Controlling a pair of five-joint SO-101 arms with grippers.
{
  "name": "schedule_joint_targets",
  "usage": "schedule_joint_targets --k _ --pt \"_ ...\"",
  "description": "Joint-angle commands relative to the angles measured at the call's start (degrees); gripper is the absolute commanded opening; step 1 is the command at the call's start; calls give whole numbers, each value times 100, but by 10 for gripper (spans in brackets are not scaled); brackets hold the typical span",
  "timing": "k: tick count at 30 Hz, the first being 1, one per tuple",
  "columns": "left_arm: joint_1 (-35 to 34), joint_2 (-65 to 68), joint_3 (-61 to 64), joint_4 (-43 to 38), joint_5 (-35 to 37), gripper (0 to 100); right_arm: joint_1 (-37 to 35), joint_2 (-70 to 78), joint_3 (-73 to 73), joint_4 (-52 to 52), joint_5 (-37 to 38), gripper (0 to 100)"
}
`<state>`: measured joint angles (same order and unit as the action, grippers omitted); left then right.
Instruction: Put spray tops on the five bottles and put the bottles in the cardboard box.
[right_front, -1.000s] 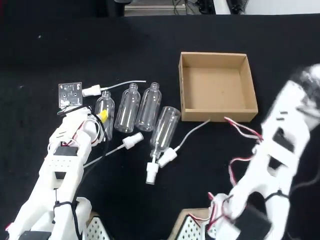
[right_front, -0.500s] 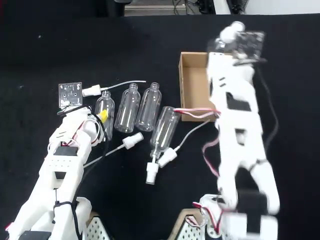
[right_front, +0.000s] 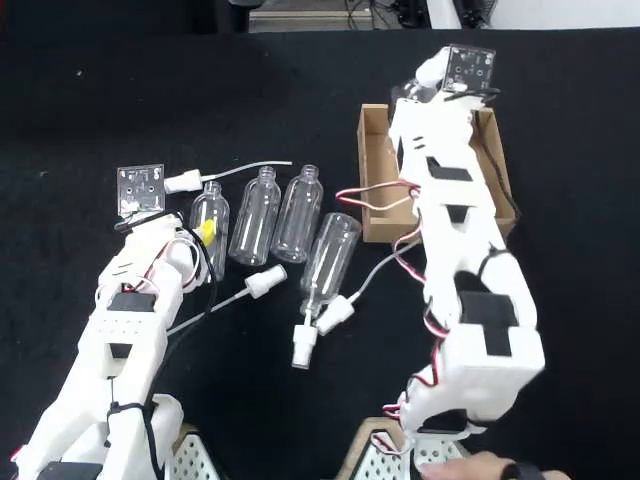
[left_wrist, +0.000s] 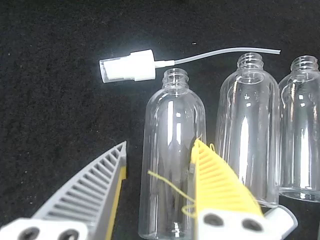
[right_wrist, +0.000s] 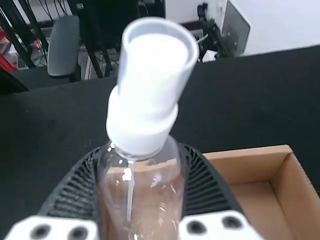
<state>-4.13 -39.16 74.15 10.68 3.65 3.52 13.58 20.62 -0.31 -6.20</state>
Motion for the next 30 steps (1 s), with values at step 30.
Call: schedule_joint_targets --k 30 --pt "-22 -26 -48 -114 0 202 -563 1112 -505 -1081 633 16"
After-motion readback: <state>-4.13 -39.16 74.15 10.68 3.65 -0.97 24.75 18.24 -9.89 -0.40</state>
